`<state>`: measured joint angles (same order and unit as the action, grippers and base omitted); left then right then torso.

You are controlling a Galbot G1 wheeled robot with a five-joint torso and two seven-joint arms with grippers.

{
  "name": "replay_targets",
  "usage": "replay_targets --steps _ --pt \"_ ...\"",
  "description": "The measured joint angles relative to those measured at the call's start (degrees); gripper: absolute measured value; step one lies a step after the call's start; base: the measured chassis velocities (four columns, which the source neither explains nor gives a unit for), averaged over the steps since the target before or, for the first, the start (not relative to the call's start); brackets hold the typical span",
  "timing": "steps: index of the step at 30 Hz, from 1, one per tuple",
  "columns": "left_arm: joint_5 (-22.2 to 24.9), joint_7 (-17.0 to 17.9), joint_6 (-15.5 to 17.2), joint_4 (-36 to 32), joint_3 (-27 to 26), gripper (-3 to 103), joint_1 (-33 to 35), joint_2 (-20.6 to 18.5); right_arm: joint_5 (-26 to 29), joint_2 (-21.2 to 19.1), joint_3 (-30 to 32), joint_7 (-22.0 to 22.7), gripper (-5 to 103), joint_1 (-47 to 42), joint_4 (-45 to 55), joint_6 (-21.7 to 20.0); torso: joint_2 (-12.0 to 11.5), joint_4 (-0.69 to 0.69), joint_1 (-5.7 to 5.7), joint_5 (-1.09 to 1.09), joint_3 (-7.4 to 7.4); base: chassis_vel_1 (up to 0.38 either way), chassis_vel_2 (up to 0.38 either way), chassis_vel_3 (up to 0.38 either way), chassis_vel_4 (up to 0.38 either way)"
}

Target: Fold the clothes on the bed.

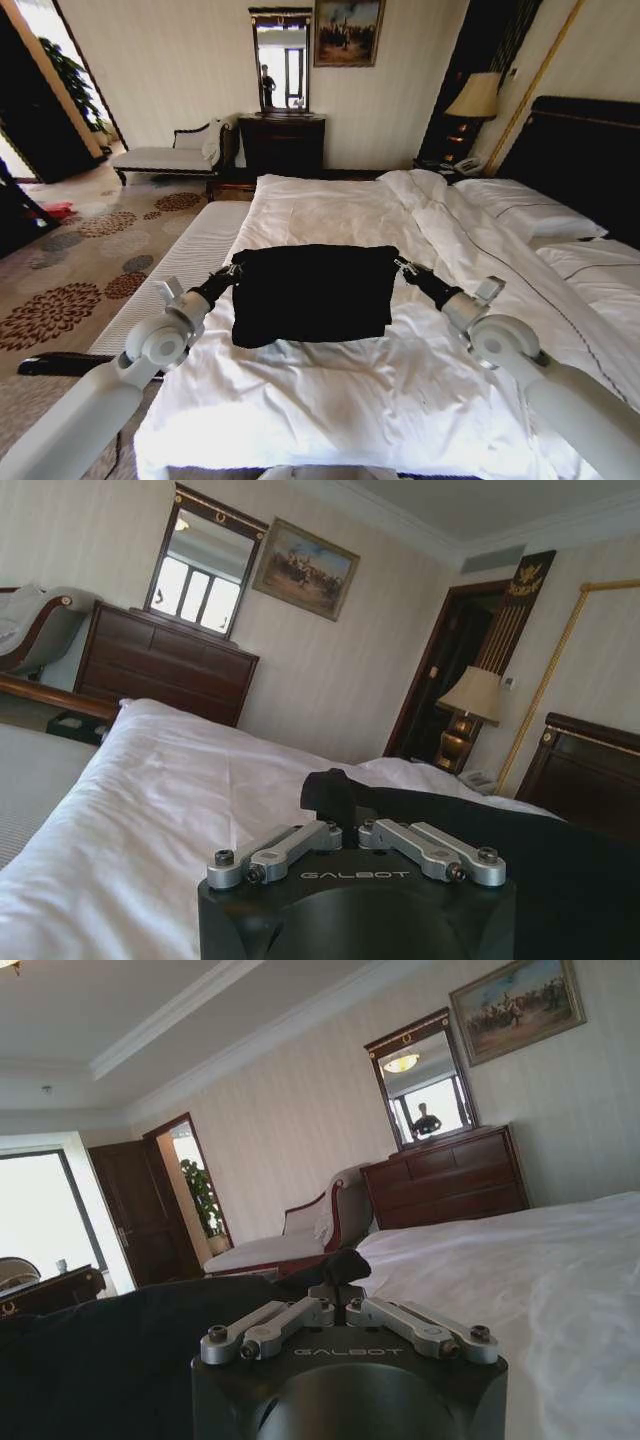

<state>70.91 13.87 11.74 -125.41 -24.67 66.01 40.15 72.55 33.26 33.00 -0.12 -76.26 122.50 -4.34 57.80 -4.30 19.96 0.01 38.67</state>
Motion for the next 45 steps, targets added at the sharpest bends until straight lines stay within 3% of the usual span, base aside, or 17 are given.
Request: replay_targets --steps 6,13,17,21,25,26,28,31,32,34,36,39,41,42,45 --pt "0.0 -0.3 -0.2 -4.4 -5.3 1 6.8 0.1 -0.5 1.1 6.9 0.7 1 -6.5 4.8 -0.4 0.0 0.0 0.0 0.0 0.0 0.0 0.0 0.0 0.0" --pt "1.2 -0.4 -0.3 -10.6 -11.6 1 14.6 0.9 0.9 2.0 19.8 0.9 1 -19.4 11.1 -1.6 0.0 -0.02 -0.01 0.01 0.0 0.0 0.0 0.0 0.0" --pt "3.1 -0.2 -0.1 -12.2 -13.8 1 16.2 0.8 1.5 2.4 22.3 1.2 1 -22.6 12.9 -2.2 0.0 -0.02 -0.01 0.0 -0.01 0.0 0.0 0.0 0.0" --pt "5.3 1.2 0.5 -11.7 -13.3 1 15.3 0.4 3.6 1.7 21.2 3.0 1 -20.5 13.4 -3.5 0.0 -0.02 -0.01 -0.02 0.0 0.0 0.0 0.0 0.0" --pt "6.5 3.2 0.8 -7.0 -7.3 1 8.3 0.4 4.6 -0.4 10.7 5.6 1 -9.5 9.1 -4.3 0.0 0.02 -0.01 -0.02 0.02 0.0 0.0 0.0 0.0" --pt "6.5 3.2 0.8 -7.0 -7.3 1 8.3 0.4 4.6 -0.4 10.7 5.6 1 -9.5 9.1 -4.3 0.0 0.02 -0.01 -0.02 0.02 0.0 0.0 0.0 0.0" --pt "6.9 3.9 1.3 -1.9 -2.9 1 2.6 0.9 3.3 -0.5 4.0 5.6 1 -5.3 4.8 -4.5 0.0 0.02 0.01 0.01 0.02 0.0 0.0 0.0 0.0" --pt "7.1 4.1 1.4 2.0 0.9 1 -1.5 1.4 2.0 0.2 1.4 5.2 1 -4.4 1.9 -4.5 0.0 0.01 0.01 -0.02 0.02 0.0 0.0 0.0 0.0" --pt "7.0 4.1 1.5 5.1 4.4 1 -4.5 1.7 0.1 0.8 -1.0 4.3 1 -3.3 -1.3 -4.4 0.0 -0.07 0.01 -0.01 0.02 0.0 0.0 0.0 0.0" --pt "5.8 3.9 1.5 9.0 9.4 1 -7.7 1.9 -2.1 1.7 -5.3 3.4 1 -0.5 -6.4 -3.9 0.0 -0.03 0.0 -0.01 0.02 0.0 0.0 0.0 0.0" --pt "5.4 3.7 1.5 10.3 11.0 1 -8.8 2.0 -2.5 2.0 -7.0 3.2 1 1.0 -8.2 -3.8 0.0 -0.03 0.0 0.01 0.02 0.0 0.0 0.0 0.0" --pt "3.0 2.8 0.9 16.5 17.9 1 -14.8 3.7 -3.2 2.9 -14.4 2.6 0 9.7 -14.6 -3.2 0.0 0.0 0.01 -0.03 0.02 0.0 0.0 0.0 0.0" --pt "2.8 2.7 0.7 18.0 19.0 1 -16.1 4.4 -3.2 3.1 -16.1 2.5 0 11.4 -15.6 -3.1 0.0 0.0 0.01 -0.05 0.02 0.0 0.0 0.0 0.0" --pt "2.0 2.4 0.4 21.3 21.2 1 -18.9 6.1 -3.2 3.7 -20.3 2.3 0 15.7 -18.3 -3.0 0.0 0.0 0.02 0.01 0.03 0.0 0.0 0.0 0.0" --pt "0.7 1.5 -0.2 25.9 23.8 1 -22.3 8.4 -3.2 5.0 -25.2 2.0 0 20.8 -21.9 -2.8 0.0 0.01 0.02 -0.03 0.02 0.0 0.0 0.0 0.0"
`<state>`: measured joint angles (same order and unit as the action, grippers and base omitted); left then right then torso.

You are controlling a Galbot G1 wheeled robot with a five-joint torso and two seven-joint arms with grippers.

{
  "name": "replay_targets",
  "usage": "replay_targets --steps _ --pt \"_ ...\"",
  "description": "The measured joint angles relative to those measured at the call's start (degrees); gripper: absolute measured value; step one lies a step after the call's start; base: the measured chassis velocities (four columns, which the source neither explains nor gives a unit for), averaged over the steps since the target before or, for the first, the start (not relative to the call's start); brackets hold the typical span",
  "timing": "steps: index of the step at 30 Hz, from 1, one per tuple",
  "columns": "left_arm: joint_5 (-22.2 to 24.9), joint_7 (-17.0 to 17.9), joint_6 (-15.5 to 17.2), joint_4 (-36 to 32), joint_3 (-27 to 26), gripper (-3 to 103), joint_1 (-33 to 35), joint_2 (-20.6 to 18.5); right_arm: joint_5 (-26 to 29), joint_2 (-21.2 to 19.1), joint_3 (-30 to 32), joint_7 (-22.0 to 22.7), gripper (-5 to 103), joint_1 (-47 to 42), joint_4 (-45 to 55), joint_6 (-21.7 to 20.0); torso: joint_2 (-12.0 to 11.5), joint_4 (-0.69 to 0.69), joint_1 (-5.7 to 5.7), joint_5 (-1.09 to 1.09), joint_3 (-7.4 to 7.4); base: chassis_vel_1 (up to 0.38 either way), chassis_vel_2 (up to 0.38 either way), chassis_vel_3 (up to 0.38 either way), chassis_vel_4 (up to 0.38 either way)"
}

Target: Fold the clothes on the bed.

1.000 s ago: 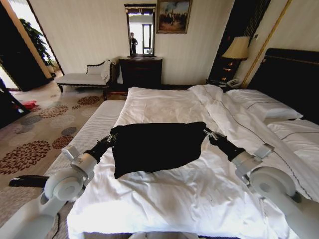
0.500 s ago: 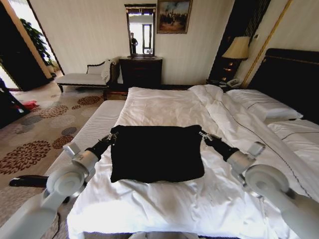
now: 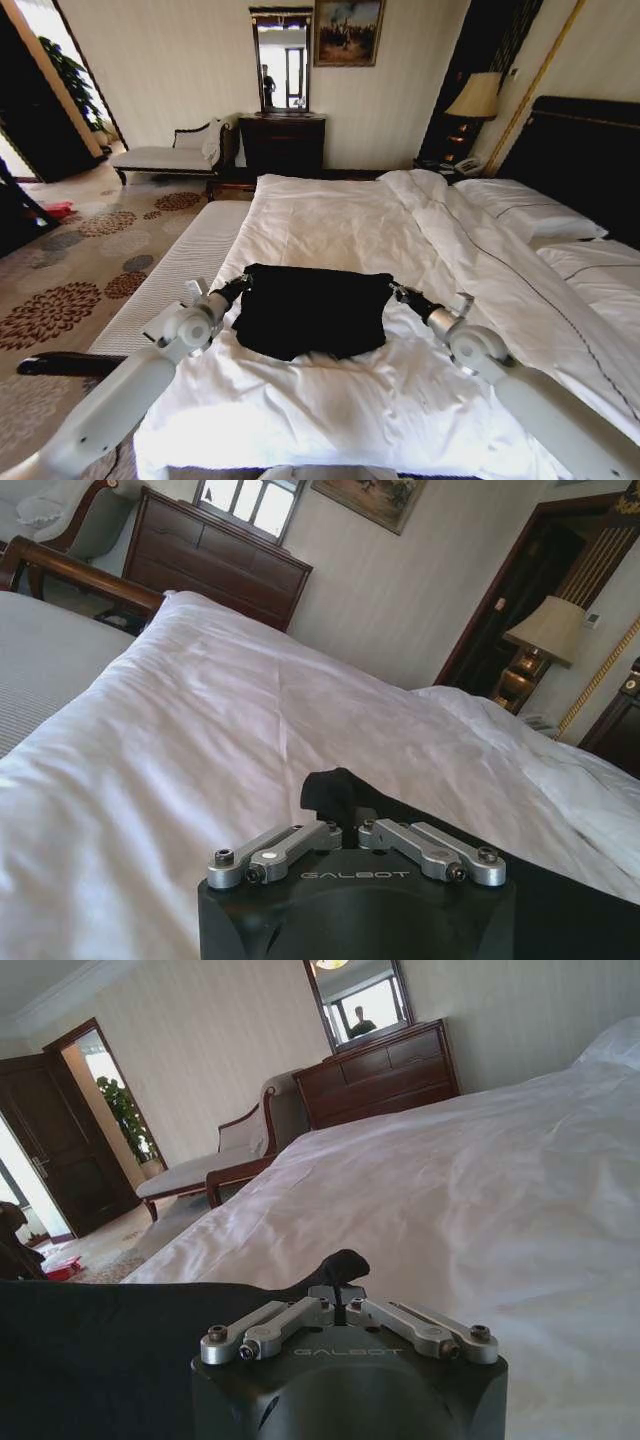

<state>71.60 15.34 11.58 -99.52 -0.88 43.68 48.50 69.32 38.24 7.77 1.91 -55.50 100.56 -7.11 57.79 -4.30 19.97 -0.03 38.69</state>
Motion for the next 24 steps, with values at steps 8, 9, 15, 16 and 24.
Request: replay_targets --steps 8,9,15,16,24 --pt "-2.7 -4.1 -1.9 9.3 2.3 1 -4.8 4.0 -2.1 3.4 -7.0 -1.9 0 8.0 -9.7 1.4 0.0 -0.01 0.01 0.01 0.0 0.0 0.0 0.0 0.0" --pt "-2.9 -4.5 -2.2 9.3 2.1 1 -4.6 4.0 -2.4 3.5 -6.8 -2.2 0 7.7 -9.7 1.5 0.0 -0.02 0.01 0.01 -0.01 0.0 0.0 0.0 0.0" --pt "-5.4 -6.4 -4.6 6.5 -0.5 1 1.1 3.1 -8.5 3.9 -3.7 -4.2 0 1.9 -6.6 4.1 0.0 -0.02 -0.02 0.03 -0.02 0.0 0.0 0.0 0.0" --pt "-6.1 -6.8 -5.1 5.7 -1.2 1 2.7 3.0 -10.2 4.0 -2.8 -4.8 0 0.3 -5.7 4.9 0.0 0.0 -0.02 0.01 -0.02 0.0 0.0 0.0 0.0" --pt "-12.1 -9.9 -9.7 3.7 -4.5 1 11.2 2.7 -23.1 5.3 1.2 -8.4 0 -7.1 -3.8 12.5 0.0 0.0 -0.02 0.02 -0.02 0.0 0.0 0.0 0.0"
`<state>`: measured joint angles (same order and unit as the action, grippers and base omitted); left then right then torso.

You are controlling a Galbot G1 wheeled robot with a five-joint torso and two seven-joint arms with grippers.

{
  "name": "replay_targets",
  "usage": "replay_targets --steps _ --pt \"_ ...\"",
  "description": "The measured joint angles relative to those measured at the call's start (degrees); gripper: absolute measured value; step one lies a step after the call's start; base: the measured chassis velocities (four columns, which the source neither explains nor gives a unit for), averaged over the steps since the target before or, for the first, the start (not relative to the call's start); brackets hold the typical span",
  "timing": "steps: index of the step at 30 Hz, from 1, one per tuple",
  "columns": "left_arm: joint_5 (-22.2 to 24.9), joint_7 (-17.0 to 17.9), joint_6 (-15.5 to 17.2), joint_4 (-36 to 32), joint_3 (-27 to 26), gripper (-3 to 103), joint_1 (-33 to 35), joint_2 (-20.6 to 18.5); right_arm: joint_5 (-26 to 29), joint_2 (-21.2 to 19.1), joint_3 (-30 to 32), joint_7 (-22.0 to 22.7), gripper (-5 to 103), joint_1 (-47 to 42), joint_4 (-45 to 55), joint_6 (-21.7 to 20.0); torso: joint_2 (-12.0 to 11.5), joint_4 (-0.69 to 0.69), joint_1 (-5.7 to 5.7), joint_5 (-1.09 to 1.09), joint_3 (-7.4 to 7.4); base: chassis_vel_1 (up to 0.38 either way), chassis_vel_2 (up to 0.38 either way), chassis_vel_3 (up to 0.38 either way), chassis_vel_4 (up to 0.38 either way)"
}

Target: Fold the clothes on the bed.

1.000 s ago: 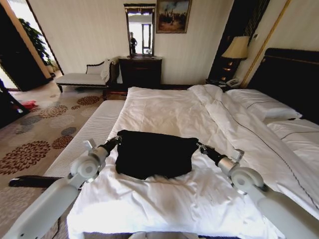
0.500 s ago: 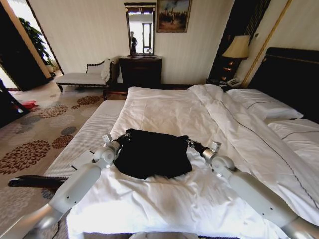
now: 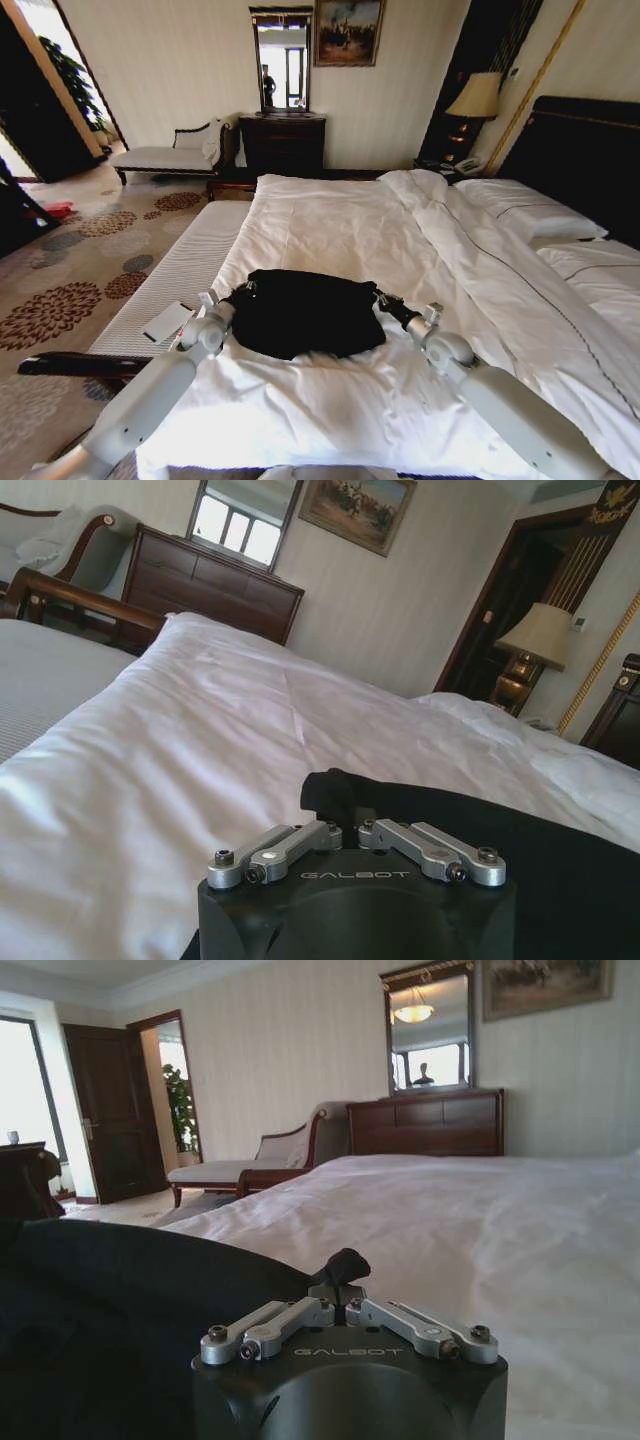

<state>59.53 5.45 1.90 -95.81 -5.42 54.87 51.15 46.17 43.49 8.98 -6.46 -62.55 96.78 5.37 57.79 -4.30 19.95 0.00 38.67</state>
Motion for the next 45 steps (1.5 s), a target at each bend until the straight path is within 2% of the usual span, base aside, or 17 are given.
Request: replay_targets --steps 7,8,9,11,22,25,31,35,40,43,45 --pt "-4.0 -2.3 -6.4 -1.3 -2.3 1 5.5 -0.5 -11.7 1.9 3.9 -3.4 0 -6.5 0.8 5.1 0.0 -0.01 0.0 0.01 0.0 0.0 0.0 0.0 0.0" --pt "-4.0 -2.3 -6.4 -1.3 -2.3 1 5.5 -0.5 -11.7 1.9 3.9 -3.4 0 -6.5 0.8 5.1 0.0 -0.01 0.0 0.01 0.0 0.0 0.0 0.0 0.0" --pt "-5.6 -2.8 -8.4 -1.1 -2.6 1 6.8 -0.5 -13.3 2.5 4.4 -3.8 0 -7.9 0.9 6.0 0.0 -0.01 -0.01 0.0 0.0 0.0 0.0 0.0 0.0" --pt "-7.0 -3.1 -10.1 -0.7 -2.9 1 8.2 -0.4 -14.8 3.0 4.9 -4.1 0 -9.0 0.7 6.9 0.0 -0.02 0.0 0.0 0.0 0.0 0.0 0.0 0.0" --pt "-10.1 -4.7 -14.1 -0.5 -3.2 1 12.0 -0.8 -20.3 4.9 5.0 -4.8 0 -11.1 -1.1 10.4 0.0 -0.02 0.0 0.01 0.0 0.0 0.0 0.0 0.0" --pt "-12.9 -6.1 -16.6 0.4 -3.5 1 13.4 -1.1 -24.1 5.4 4.9 -4.8 0 -11.4 -2.0 13.4 0.0 -0.01 0.0 0.0 0.0 0.0 0.0 0.0 0.0" --pt "-16.9 -7.8 -19.2 0.5 -4.4 1 15.9 -1.3 -28.0 5.7 6.1 -4.8 0 -12.9 -1.8 15.9 0.0 -0.01 0.01 0.01 0.01 0.0 0.0 0.0 0.0" --pt "-21.9 -8.7 -23.2 0.9 -5.5 1 17.5 -1.9 -32.3 5.6 8.6 -4.8 0 -15.6 -0.5 18.7 0.0 -0.02 0.01 0.0 0.01 0.0 0.0 0.0 0.0" --pt "-24.6 -9.3 -25.3 0.9 -6.0 1 19.0 -2.5 -35.6 5.7 9.6 -4.7 0 -16.6 -0.9 21.4 0.0 0.0 0.01 0.01 0.01 0.0 0.0 0.0 0.0" --pt "-27.6 -10.1 -28.2 2.2 -6.1 1 19.8 -2.5 -38.2 5.8 9.7 -4.6 0 -16.7 -1.9 23.4 0.0 -0.01 0.01 0.0 0.01 0.0 0.0 0.0 0.0" --pt "-28.3 -10.3 -28.9 2.6 -6.2 1 20.0 -2.4 -39.1 5.9 9.7 -4.6 0 -16.5 -2.3 24.2 0.0 -0.01 0.01 0.0 0.01 0.0 0.0 0.0 0.0"
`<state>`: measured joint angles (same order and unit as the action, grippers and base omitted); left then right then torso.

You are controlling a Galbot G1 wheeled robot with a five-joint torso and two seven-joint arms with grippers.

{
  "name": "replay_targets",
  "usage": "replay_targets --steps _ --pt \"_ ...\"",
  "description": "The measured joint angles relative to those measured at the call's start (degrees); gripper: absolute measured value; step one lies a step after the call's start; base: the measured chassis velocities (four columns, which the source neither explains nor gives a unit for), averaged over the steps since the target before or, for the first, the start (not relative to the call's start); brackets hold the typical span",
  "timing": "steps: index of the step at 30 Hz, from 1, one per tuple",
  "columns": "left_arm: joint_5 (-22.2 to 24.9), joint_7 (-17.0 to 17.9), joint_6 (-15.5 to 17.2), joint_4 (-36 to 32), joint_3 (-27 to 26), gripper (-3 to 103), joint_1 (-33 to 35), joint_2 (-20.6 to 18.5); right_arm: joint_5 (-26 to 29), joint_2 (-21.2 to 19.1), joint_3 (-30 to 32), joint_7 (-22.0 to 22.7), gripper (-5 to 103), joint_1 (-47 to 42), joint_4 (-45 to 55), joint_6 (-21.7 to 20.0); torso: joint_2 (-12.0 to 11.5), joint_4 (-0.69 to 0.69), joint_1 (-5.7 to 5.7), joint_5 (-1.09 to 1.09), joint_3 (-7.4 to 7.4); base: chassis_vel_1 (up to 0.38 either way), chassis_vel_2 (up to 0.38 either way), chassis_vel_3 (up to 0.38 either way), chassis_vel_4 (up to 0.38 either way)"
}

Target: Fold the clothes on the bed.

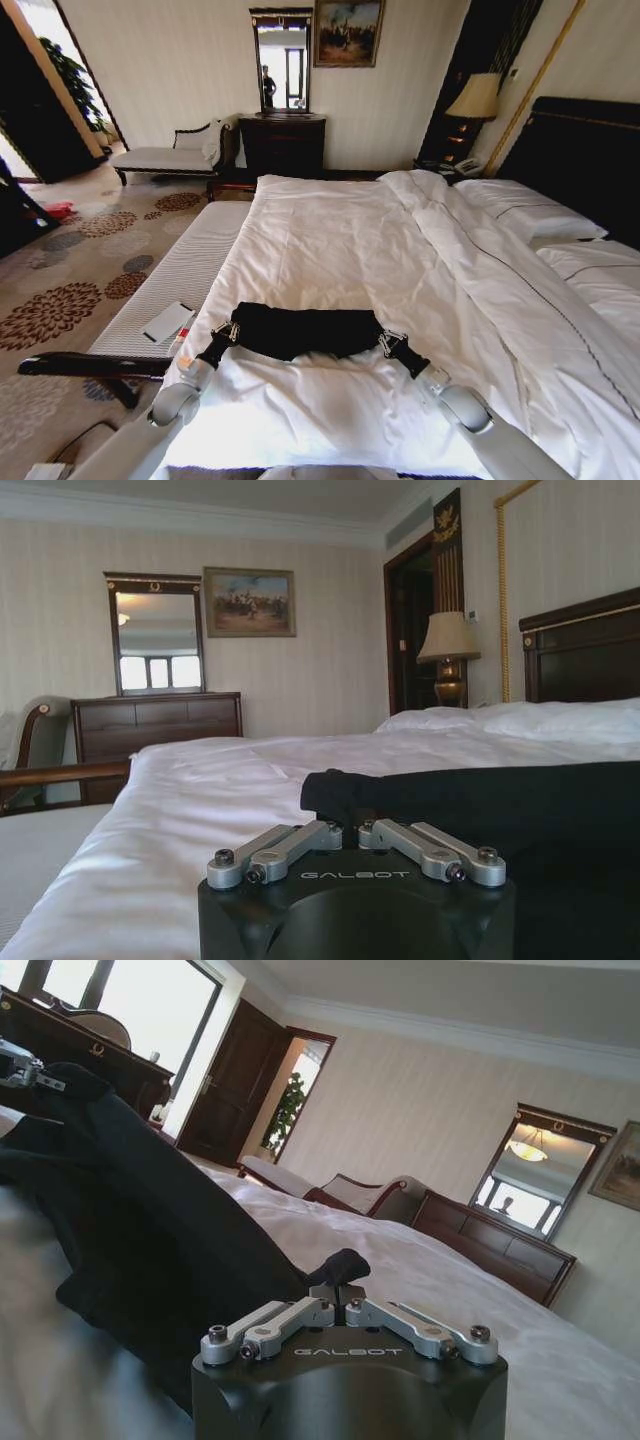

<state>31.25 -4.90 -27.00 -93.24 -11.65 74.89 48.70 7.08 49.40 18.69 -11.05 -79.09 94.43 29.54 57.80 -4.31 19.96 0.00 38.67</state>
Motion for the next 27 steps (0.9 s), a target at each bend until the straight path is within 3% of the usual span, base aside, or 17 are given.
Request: replay_targets --steps 10,16,20,21,22,24,26,27 --pt "-5.7 -0.4 -8.3 5.2 0.5 1 -1.3 -0.3 -8.0 1.7 -0.6 0.6 -2 1.9 -5.1 5.6 0.0 0.0 0.0 -0.01 0.01 0.0 0.0 0.0 0.0" --pt "-9.2 -0.2 -12.1 6.9 0.4 1 -2.1 -1.0 -10.4 2.1 -0.7 1.7 6 2.0 -5.5 6.4 0.0 0.0 0.0 0.0 0.0 0.0 0.0 0.0 0.0" --pt "-11.7 3.3 -14.7 6.4 0.9 7 -0.9 -1.5 -11.2 1.8 -0.4 1.7 25 0.9 -3.6 6.2 0.0 0.0 0.0 0.0 0.0 0.0 0.0 0.0 0.0" --pt "-11.7 3.3 -14.7 6.4 0.9 7 -0.9 -1.5 -11.2 1.8 -0.4 1.7 25 0.9 -3.6 6.2 0.0 0.0 0.0 0.0 0.0 0.0 0.0 0.0 0.0" --pt "-11.9 3.4 -14.8 6.1 0.8 12 -0.6 -1.5 -11.2 1.7 -0.4 1.8 25 0.7 -3.2 6.1 0.0 0.01 0.0 0.01 0.0 0.0 0.0 0.0 0.0" --pt "-12.3 4.5 -15.4 5.2 0.6 23 1.0 -1.5 -11.0 1.3 0.0 1.9 37 -0.4 -1.4 5.7 0.0 0.01 0.0 0.0 0.0 0.0 0.0 0.0 0.0" --pt "-12.7 5.2 -15.7 4.7 0.5 23 1.7 -1.5 -11.0 1.1 0.2 2.0 41 -0.8 -0.6 5.6 0.0 0.01 0.0 0.0 0.0 0.0 0.0 0.0 0.0" --pt "-13.4 6.4 -16.1 4.3 0.4 28 2.4 -1.5 -11.0 0.8 0.5 2.0 47 -1.4 0.3 5.5 0.0 0.01 0.0 0.01 0.0 0.0 0.0 0.0 0.0"
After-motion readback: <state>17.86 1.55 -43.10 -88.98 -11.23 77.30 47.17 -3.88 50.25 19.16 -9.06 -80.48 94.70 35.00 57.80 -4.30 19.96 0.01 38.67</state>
